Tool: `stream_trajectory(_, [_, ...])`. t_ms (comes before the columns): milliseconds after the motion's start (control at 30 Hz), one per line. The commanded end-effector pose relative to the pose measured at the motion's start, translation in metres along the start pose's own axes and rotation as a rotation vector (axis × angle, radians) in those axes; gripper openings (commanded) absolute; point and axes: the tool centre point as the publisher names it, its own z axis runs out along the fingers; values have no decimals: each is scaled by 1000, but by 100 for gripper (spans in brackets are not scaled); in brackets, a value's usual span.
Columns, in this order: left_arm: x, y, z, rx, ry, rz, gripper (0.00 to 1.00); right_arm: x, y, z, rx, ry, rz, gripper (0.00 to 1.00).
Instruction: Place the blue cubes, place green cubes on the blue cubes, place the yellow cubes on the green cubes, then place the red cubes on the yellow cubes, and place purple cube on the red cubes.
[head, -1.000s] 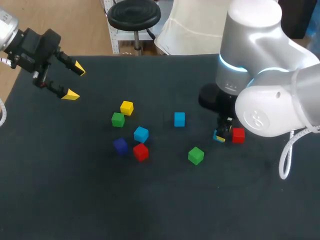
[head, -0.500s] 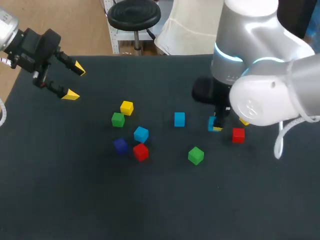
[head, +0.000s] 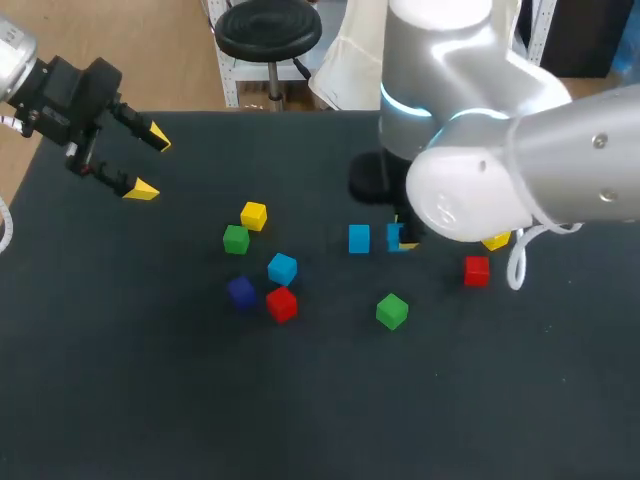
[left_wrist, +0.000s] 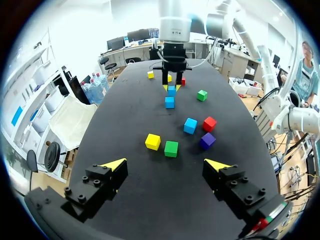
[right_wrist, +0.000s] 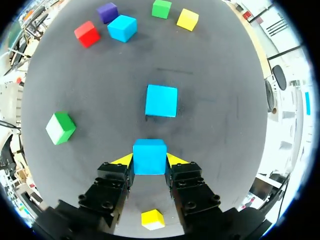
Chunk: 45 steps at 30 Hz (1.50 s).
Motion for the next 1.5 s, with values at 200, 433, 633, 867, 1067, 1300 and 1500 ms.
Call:
stream_trajectory(200, [1, 1, 0, 0, -1, 2, 100, -8, -5, 8, -11, -6, 4, 0])
stream_trajectory(433, [1, 1, 0, 0, -1, 2, 100, -11, -8, 8, -9, -19, 12, 0])
stream_trajectory(633, [1, 1, 0, 0, -1, 2, 100, -13, -9, 9, -11, -26, 13, 0])
stream_trajectory(867, [1, 1, 0, 0, -1, 2, 100, -14, -9, 9, -13, -30, 12, 0])
stream_trajectory(1067, [1, 1, 0, 0, -1, 2, 100, -14, -9, 10, -14, -29, 12, 0])
stream_trajectory(1300, [1, 1, 0, 0, -1, 2, 100, -14, -8, 10, -16, -27, 11, 0])
stream_trajectory(1500, [1, 1, 0, 0, -1, 2, 100, -14, -8, 10, -17, -26, 11, 0])
